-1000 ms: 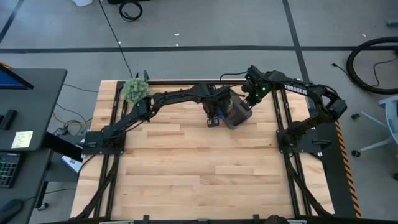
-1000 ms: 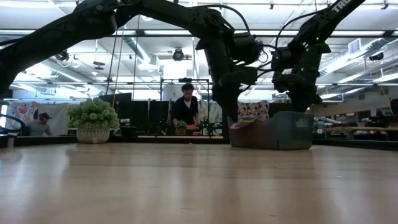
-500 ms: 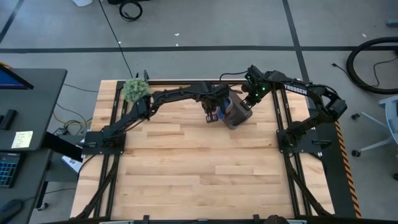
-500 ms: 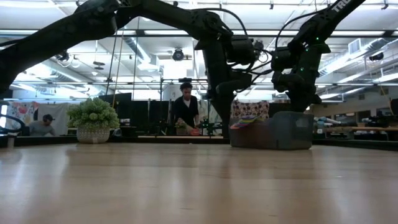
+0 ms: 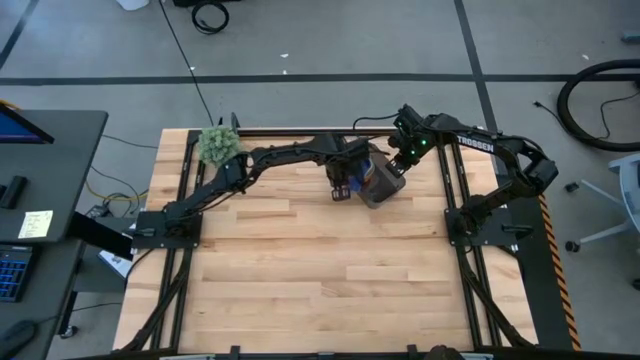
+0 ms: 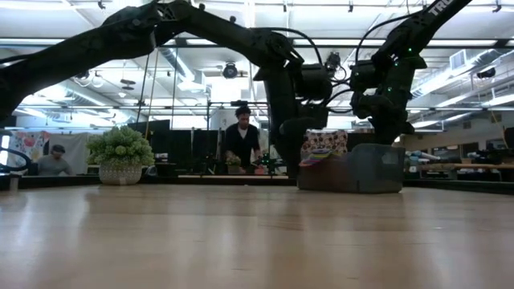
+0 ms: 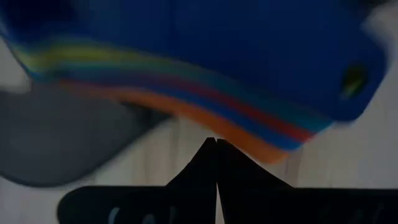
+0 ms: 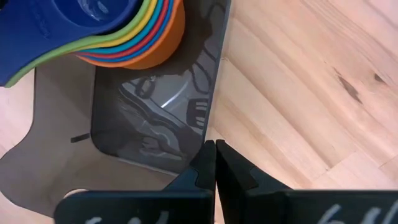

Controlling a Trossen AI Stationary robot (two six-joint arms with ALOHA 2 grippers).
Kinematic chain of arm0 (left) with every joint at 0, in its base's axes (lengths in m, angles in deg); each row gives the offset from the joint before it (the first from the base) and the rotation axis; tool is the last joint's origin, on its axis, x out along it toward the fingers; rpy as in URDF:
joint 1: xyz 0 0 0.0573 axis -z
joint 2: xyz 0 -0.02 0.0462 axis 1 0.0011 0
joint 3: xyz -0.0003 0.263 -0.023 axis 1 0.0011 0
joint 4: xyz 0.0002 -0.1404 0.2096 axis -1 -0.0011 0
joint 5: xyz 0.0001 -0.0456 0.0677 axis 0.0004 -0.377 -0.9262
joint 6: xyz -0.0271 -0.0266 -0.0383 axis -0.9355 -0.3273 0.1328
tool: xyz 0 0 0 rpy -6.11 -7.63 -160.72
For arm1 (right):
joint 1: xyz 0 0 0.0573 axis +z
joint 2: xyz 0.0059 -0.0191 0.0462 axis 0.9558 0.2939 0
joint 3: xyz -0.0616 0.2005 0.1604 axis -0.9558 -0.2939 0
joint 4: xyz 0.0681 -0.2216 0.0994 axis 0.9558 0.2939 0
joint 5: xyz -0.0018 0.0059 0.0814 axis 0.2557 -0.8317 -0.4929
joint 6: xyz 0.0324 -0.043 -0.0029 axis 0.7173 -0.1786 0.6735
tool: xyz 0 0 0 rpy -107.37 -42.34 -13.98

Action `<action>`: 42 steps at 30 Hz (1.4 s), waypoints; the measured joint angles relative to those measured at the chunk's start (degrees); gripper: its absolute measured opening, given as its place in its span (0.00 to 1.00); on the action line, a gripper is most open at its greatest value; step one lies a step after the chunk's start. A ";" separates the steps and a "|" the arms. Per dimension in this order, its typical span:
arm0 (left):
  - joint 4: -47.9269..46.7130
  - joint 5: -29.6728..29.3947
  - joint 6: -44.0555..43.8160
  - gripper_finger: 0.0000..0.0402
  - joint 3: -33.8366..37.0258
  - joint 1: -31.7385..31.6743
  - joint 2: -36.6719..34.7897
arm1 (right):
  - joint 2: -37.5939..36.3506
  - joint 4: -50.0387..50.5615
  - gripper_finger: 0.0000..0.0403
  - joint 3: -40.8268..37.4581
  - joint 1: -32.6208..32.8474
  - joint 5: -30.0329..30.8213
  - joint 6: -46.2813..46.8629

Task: Nest measuring cups in basket
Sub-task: Adjust the stack of measuring cups in the black bin

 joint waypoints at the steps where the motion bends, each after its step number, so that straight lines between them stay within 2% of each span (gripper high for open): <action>1: 1.18 0.05 0.07 0.00 -0.06 0.02 -0.08 | 0.00 -0.01 0.02 0.00 0.00 -0.01 0.00; 9: 3.41 5.17 -0.08 0.00 -0.13 0.22 -0.20 | 0.00 -0.39 0.02 0.00 0.34 -3.42 0.12; 22: 7.06 12.13 -1.21 0.00 -0.09 1.11 -0.20 | 0.00 -1.16 0.02 0.00 0.48 -3.39 0.48; 30: 5.04 17.72 -2.00 0.01 -0.09 1.50 -0.20 | 0.00 -1.51 0.02 0.00 0.50 -3.76 0.48; 34: 4.62 22.35 -2.04 0.01 -0.09 1.55 -0.22 | 0.00 -2.26 0.02 0.00 0.50 -3.78 0.48; 42: 3.39 25.69 -0.40 0.00 -0.11 1.84 -0.35 | 0.00 -2.58 0.02 0.00 0.50 -3.76 0.48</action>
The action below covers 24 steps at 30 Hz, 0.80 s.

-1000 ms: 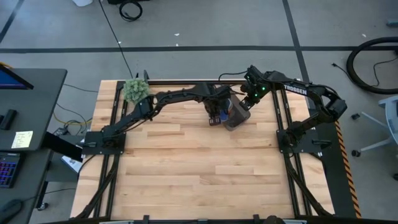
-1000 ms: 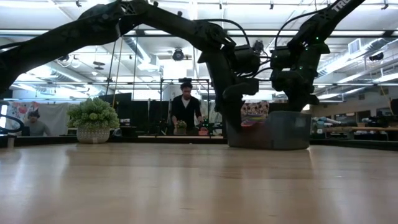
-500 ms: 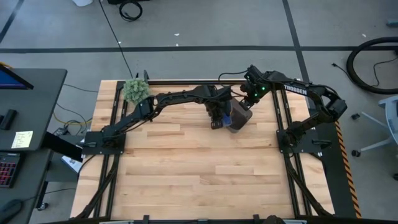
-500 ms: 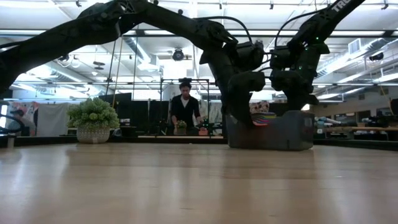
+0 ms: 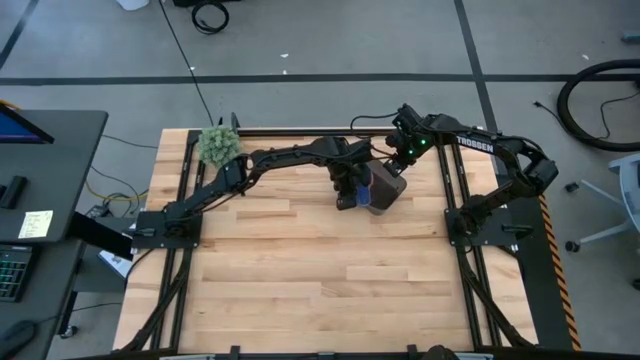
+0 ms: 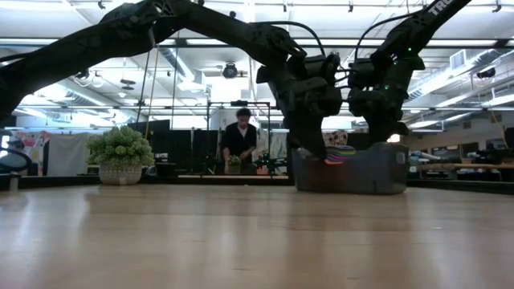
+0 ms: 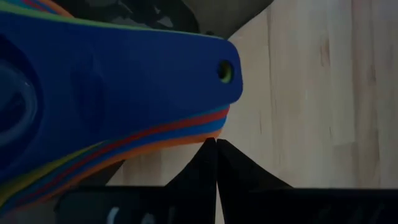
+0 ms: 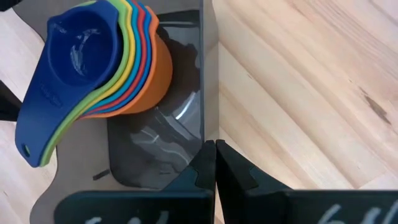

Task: Nest measuring cups in basket
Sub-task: Adjust the stack of measuring cups in the black bin

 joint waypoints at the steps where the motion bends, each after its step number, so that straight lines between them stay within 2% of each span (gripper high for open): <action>1: 0.26 0.01 0.46 0.00 0.00 0.01 0.00 | 0.00 -0.01 0.02 0.00 0.00 0.00 0.00; 7: 0.50 -0.64 0.43 0.00 0.00 0.04 0.00 | 0.00 -0.75 0.02 0.00 0.00 -0.04 0.00; 12: -5.49 -6.24 0.40 0.00 -0.04 -0.32 -1.30 | 0.00 -1.17 0.02 0.00 0.00 -0.11 0.00; 17: -8.14 -6.67 1.83 0.00 -0.04 0.15 -1.46 | 0.00 -1.51 0.02 0.00 0.00 -0.22 -0.28; 24: -5.55 -6.69 1.83 0.00 -0.09 0.76 -0.52 | 0.02 -1.70 0.02 0.00 0.00 -0.24 -0.39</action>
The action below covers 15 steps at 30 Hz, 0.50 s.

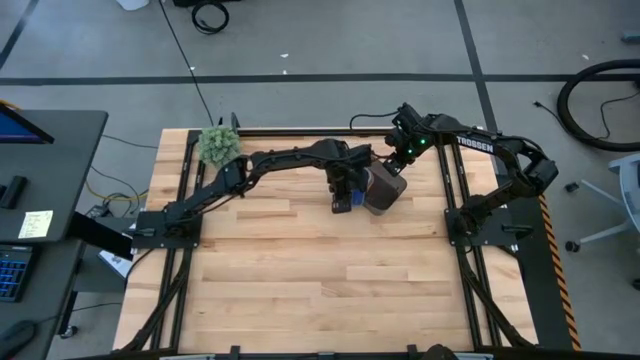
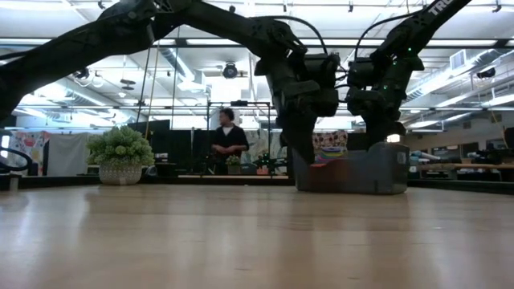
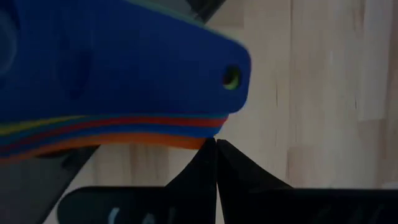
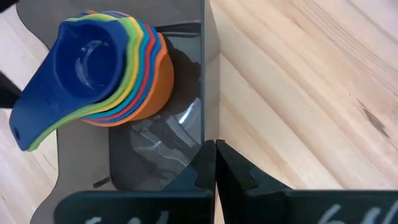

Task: Nest measuring cups in basket
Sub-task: Adjust the stack of measuring cups in the black bin

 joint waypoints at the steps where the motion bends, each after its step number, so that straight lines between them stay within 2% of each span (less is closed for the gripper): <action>1: -0.20 0.14 0.00 0.00 0.04 -0.06 0.10 | 0.00 0.00 0.02 0.00 0.00 -0.02 -0.02; 10: -2.58 -0.05 -1.07 0.00 0.07 -0.24 -0.82 | 0.00 -0.34 0.02 0.00 0.00 -0.44 -0.04; 15: -5.71 -2.50 -1.11 0.00 0.03 -0.89 -3.42 | 0.00 -0.61 0.02 0.00 0.00 -0.46 -0.04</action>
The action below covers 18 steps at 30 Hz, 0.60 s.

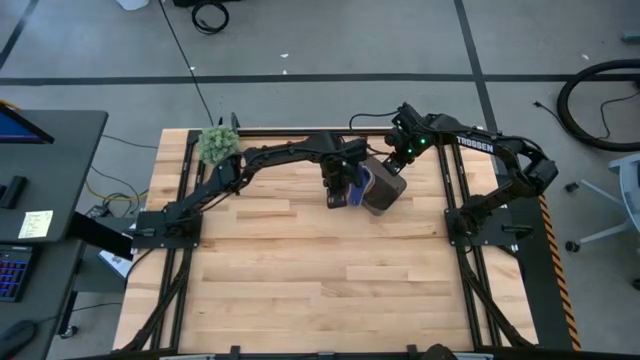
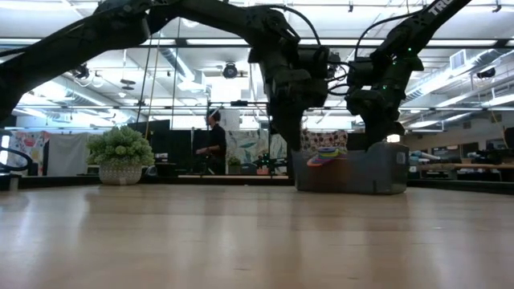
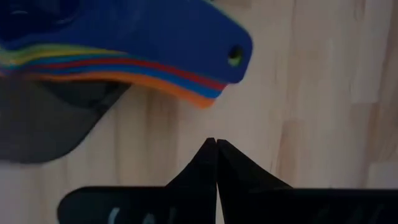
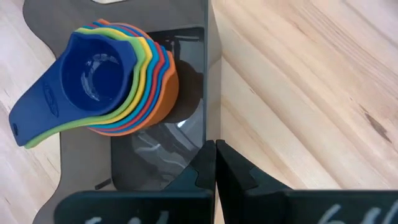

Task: Nest measuring cups in basket
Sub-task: Adjust the stack of measuring cups in the black bin

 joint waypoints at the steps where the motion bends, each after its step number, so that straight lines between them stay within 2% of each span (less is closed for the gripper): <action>1: -0.21 -0.50 0.05 0.00 0.01 -0.16 -0.21 | 0.00 -0.09 0.02 0.00 0.00 -0.02 0.00; 18: 1.98 -3.20 1.11 0.00 0.13 -0.39 3.45 | -0.26 -1.60 0.02 -2.33 0.13 -3.51 0.20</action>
